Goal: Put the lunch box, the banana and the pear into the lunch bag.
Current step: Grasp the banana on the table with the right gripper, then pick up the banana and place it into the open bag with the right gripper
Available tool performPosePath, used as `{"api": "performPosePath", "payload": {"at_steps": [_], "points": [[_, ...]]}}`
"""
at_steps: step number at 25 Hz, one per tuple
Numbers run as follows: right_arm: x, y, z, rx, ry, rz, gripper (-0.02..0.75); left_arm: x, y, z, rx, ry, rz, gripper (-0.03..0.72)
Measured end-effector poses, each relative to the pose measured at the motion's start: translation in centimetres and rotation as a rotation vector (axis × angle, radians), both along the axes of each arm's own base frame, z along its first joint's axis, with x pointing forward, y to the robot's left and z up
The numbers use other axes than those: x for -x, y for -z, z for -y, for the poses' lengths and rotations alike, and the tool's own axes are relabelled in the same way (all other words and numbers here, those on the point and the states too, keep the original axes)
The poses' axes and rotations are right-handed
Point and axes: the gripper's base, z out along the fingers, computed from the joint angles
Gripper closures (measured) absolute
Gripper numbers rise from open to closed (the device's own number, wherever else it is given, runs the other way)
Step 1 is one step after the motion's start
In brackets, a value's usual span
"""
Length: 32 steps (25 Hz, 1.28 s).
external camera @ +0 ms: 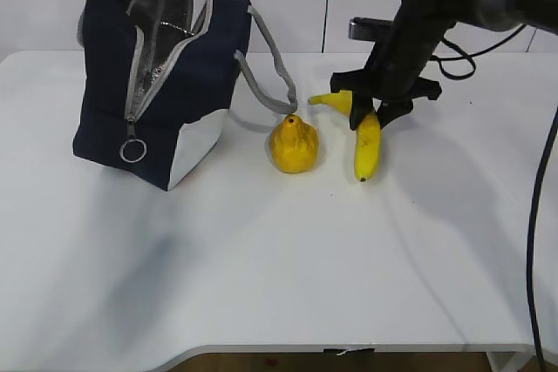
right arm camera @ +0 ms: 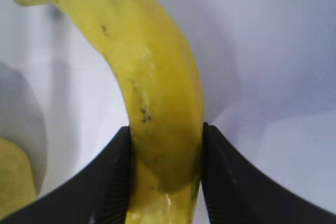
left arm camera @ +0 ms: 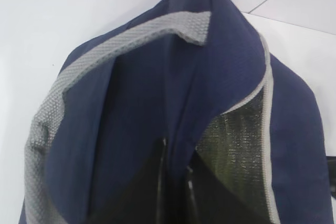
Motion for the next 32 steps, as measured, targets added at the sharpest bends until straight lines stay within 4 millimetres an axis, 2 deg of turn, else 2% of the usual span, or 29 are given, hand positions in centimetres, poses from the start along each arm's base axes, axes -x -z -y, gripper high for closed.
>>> {"api": "performPosePath", "payload": {"at_steps": [10,14,18,23,26,32], "points": [[-0.9,-8.8,0.0,-0.006,-0.018,0.169,0.426,0.0,0.0,0.0,0.000,0.000,0.000,0.685],[-0.7,-12.9,-0.8,-0.126,-0.029,0.274,0.426,0.0,0.0,0.0,0.000,0.000,0.000,0.685],[0.0,-15.8,-2.1,-0.313,-0.063,0.320,0.426,0.0,0.0,0.1,0.012,0.000,-0.002,0.685],[0.7,-17.0,-3.7,-0.532,-0.103,0.288,0.426,0.0,-0.1,0.2,0.034,-0.001,-0.006,0.685],[0.8,-17.1,-4.8,-0.647,-0.127,0.269,0.426,0.1,-0.1,0.3,0.053,-0.001,-0.009,0.685],[1.6,-16.1,-8.7,-0.706,-0.207,0.240,0.426,0.1,-0.2,0.4,0.064,-0.001,-0.011,0.685]]}}
